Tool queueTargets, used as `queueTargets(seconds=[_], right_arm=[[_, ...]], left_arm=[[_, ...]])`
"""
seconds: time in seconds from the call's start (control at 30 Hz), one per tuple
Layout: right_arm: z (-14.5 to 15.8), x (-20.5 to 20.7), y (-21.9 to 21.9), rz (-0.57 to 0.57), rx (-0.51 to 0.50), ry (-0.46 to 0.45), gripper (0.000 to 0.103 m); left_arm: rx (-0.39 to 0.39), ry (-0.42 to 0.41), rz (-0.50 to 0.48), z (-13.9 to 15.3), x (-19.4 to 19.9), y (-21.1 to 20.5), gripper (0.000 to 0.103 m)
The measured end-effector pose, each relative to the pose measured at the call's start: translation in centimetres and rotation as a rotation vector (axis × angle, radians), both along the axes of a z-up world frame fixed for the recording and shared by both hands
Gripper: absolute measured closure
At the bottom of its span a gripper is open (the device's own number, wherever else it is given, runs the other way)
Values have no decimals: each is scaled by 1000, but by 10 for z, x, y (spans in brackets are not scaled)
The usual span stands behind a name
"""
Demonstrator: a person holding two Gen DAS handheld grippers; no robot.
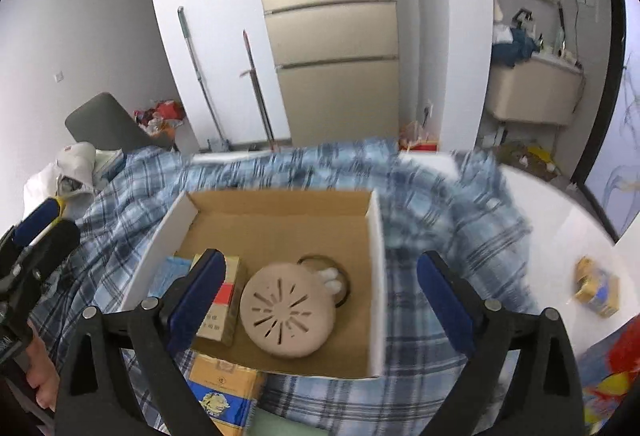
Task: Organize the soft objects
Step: 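Open both tools to release the packet and disc in the box, withdraw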
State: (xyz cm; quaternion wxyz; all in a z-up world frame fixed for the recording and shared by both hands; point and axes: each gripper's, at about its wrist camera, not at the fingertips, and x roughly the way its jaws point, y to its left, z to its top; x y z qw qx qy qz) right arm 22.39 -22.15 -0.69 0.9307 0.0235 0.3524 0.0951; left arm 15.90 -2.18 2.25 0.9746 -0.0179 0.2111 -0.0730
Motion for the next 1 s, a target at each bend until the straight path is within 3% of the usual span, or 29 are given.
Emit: queueTargets(seconds=[0.2, 0.27, 0.33, 0.43, 0.6, 0.73, 0.8, 1.0], right_arm=[[52, -33, -15, -41, 13, -161, 7], [64, -48, -15, -51, 16, -200, 5], [71, -60, -13, -56, 8, -226, 4], [77, -82, -6, -25, -16, -257, 3], [73, -111, 6, -2, -49, -284, 1], [61, -129, 6, -52, 1, -272, 1], [52, -134, 7, -68, 6, -252, 1], [22, -145, 10, -84, -3, -168, 1]], left_arm=[[-13, -78, -29, 29, -23, -5, 15], [-8, -97, -36, 36, -32, -9, 11], [-5, -127, -45, 43, -42, -11, 0], [12, -190, -39, 52, -65, -13, 0], [-24, -218, -30, 58, -95, -3, 0], [-8, -221, -28, 50, -113, 2, 0], [-36, -197, -37, 40, -119, 5, 0], [-18, -94, -44, -1, -117, 5, 0]])
